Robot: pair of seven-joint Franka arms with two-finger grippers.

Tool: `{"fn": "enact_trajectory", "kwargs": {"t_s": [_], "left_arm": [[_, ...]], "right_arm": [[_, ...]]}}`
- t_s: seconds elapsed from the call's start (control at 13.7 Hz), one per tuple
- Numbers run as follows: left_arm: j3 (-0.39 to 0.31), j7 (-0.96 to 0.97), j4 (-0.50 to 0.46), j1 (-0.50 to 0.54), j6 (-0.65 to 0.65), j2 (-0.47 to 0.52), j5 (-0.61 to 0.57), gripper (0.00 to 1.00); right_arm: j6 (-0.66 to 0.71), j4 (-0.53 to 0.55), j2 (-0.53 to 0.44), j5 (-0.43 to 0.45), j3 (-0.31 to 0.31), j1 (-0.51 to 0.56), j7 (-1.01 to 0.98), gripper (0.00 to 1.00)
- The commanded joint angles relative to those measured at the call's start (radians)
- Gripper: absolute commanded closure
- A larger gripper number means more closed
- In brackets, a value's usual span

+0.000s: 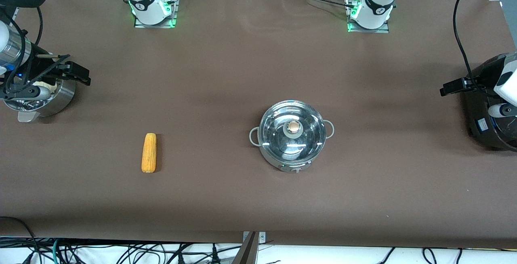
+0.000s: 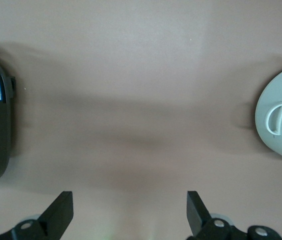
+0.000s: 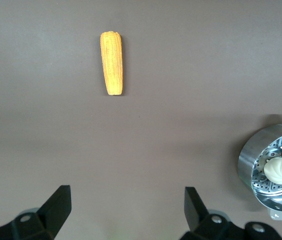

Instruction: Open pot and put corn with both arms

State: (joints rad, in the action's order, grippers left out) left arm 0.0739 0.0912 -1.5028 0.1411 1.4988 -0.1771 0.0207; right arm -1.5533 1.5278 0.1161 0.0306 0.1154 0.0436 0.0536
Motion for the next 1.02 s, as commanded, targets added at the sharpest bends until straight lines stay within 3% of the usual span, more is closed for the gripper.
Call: {"fn": "enact_trajectory", "kwargs": {"t_s": [0.0,0.95], "left_arm": [[0.004,0.004,-0.001,-0.005,-0.006,0.010,-0.024,0.00],[0.003,0.004,0.000,-0.005,-0.006,0.010,-0.022,0.00]], "right_arm": [[0.009,-0.031,0.013,-0.015,0.003,-0.010,-0.006,0.00],[0.007,-0.044,0.014,-0.015,0.001,-0.034,-0.008,0.00]]}}
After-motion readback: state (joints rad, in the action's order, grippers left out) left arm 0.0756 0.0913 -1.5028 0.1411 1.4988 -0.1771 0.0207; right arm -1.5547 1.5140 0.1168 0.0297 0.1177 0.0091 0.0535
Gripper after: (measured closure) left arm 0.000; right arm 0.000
